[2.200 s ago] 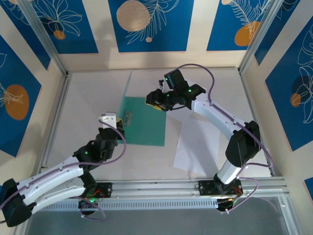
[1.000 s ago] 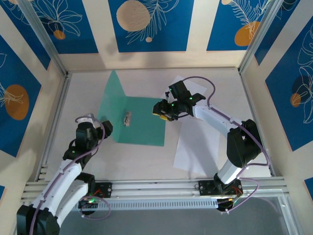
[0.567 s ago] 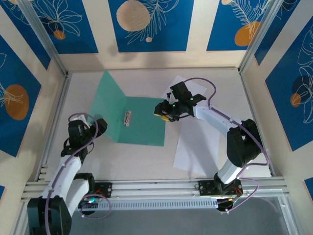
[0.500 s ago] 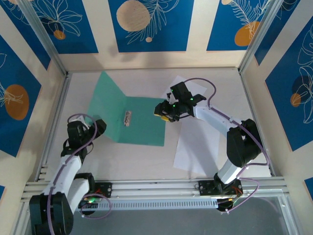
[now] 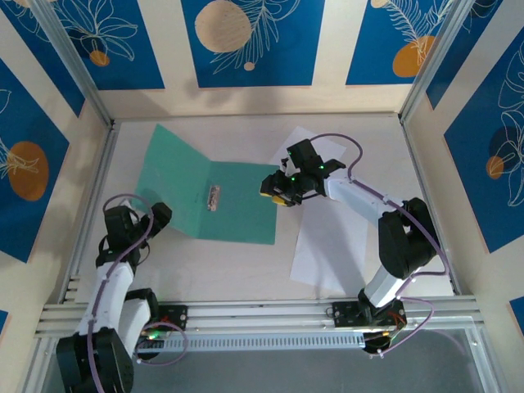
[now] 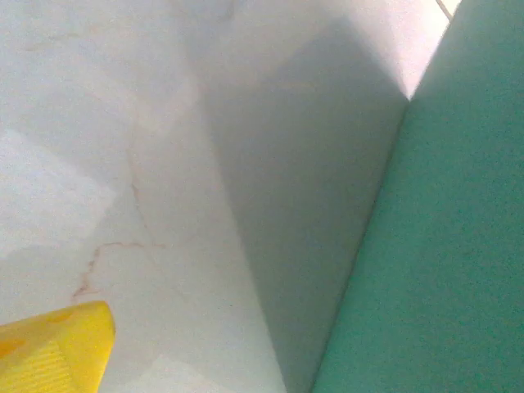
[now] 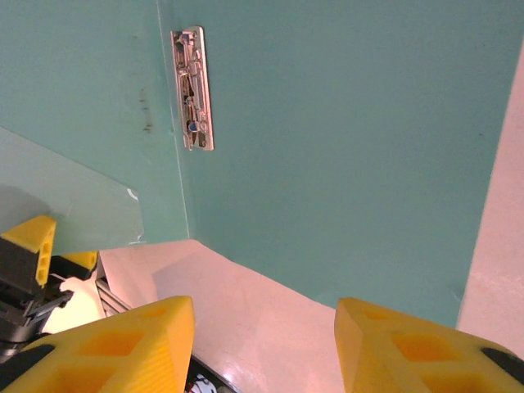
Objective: Put the files into the folder
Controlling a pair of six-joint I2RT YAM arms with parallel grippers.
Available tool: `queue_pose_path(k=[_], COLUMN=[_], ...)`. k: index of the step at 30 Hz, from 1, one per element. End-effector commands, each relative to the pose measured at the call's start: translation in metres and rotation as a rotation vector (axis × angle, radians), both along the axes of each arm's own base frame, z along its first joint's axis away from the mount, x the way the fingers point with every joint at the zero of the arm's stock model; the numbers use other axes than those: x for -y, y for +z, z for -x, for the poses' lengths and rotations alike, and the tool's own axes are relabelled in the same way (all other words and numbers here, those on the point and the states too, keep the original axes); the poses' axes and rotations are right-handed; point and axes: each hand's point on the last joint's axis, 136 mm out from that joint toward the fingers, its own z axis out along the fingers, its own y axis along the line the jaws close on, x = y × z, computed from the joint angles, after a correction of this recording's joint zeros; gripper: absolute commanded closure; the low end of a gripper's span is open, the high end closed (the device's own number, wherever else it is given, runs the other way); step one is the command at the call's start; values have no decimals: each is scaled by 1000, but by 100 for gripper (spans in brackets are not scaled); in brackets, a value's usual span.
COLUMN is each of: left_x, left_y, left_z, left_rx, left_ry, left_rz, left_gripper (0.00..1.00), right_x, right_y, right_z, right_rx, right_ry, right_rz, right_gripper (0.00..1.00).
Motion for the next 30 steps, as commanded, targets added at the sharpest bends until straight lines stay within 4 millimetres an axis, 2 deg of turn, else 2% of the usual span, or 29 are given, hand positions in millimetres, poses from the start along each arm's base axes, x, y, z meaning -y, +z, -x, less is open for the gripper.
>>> queue_pose_path(k=[1,5,10,13,16,21,24,30], left_x=[-15,-25,-45,-46,-35,-9,-1,16], left_y=[1,9,52,75,90,95,90,61], left_z=[19,34,56,57,42,7,-12,-47], left_rx=[-96,-131,-72,-19,38,55,26,-72], left_ry=[68,125,237,238,161,-12,-72,-169], left_rz=[-58,-93,-191,-211,-196,-110,-70,-37], left_gripper=[0,0,0,0,0,3,5,5], right_x=[-2,-2,0,0,-1,-3,-5,-7], right_y=[-10,-14,-18,-20,-21,-21,-22,-24], right_z=[3,3,4,3,2,2,2,3], right_rx=[-36,-45,-51,-53,-55,-57,-59,-66], right_ry=[13,16,15,14,15,21,25,31], right_rz=[-10,-6,2,1,-2,-9,-9,-8], right_gripper=[50,50,50,50,50,50,50,50])
